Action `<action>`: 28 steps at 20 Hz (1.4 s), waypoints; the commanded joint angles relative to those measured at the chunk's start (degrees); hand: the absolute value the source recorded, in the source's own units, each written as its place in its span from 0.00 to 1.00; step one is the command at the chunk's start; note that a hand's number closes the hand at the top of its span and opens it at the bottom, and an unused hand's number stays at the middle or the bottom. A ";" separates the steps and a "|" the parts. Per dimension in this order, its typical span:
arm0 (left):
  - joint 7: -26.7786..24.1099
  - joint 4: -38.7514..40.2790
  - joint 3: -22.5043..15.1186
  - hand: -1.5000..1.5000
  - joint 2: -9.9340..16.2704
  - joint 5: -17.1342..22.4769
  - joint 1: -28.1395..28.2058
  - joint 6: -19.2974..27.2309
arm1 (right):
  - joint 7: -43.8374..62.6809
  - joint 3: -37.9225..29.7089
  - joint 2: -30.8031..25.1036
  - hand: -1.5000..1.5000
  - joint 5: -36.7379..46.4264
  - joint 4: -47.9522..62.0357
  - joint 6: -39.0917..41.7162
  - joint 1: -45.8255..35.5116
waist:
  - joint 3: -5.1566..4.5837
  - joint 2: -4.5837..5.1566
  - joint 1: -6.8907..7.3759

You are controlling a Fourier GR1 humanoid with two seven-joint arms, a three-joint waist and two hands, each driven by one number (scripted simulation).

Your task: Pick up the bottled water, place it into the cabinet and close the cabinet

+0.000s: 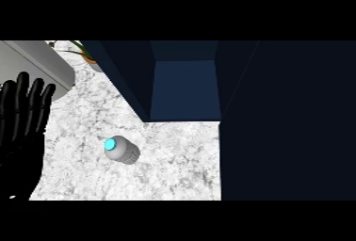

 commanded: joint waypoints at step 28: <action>19.83 -15.22 -1.09 0.00 -0.51 15.36 17.32 -5.87 | 21.37 19.97 1.41 0.00 3.29 -27.66 1.88 14.00 | -1.53 -1.46 0.26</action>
